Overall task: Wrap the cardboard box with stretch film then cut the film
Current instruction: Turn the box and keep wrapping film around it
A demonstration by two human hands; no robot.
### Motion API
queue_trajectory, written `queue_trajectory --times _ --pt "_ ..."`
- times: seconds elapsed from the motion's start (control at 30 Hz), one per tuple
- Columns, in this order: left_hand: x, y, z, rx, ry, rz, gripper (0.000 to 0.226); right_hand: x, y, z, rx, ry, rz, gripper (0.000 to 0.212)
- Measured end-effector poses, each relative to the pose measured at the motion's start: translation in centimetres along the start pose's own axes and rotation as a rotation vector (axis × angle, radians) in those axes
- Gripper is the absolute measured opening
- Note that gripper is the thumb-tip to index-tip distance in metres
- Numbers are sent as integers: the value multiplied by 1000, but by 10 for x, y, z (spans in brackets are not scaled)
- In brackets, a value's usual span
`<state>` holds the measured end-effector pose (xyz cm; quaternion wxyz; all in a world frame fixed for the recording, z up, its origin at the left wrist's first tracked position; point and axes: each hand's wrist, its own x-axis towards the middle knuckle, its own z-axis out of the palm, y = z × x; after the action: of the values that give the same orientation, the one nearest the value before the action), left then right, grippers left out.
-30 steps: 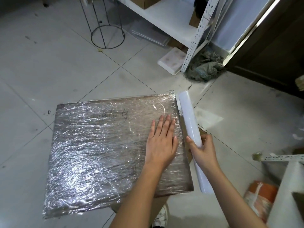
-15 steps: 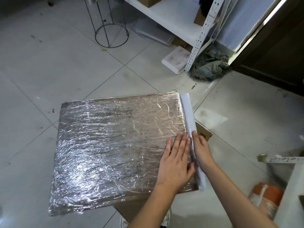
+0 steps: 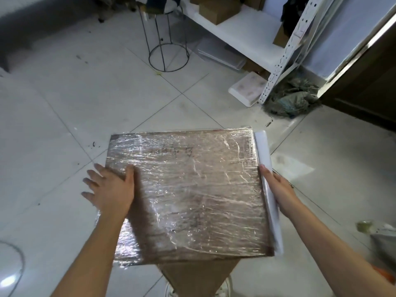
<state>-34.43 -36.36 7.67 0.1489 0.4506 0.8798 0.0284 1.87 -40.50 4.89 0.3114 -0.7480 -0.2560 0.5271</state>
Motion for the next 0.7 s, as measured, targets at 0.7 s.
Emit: queue_trajectory --times 0.7 --pt "-41 -39 -11 -1023 184 -116 26 -43 -7 -19 286 -81 -209 95"
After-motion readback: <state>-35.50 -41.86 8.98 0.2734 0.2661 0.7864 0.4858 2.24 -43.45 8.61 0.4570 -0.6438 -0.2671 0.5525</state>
